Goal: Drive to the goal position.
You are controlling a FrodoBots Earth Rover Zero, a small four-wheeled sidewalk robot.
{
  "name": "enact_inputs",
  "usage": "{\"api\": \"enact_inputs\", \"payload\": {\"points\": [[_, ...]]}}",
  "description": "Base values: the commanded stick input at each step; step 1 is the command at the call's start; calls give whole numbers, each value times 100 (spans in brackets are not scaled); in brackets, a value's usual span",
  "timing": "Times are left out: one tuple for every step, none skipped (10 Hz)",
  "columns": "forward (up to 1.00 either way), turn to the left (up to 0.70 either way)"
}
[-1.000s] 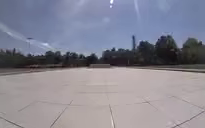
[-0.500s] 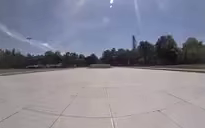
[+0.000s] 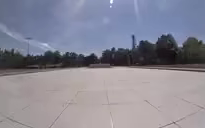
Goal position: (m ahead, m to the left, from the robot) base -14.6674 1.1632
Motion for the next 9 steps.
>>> {"api": "enact_inputs", "payload": {"points": [[70, 0], [70, 0], [70, 0], [70, 0], [70, 0], [70, 0], [70, 0], [70, 0], [70, 0]]}}
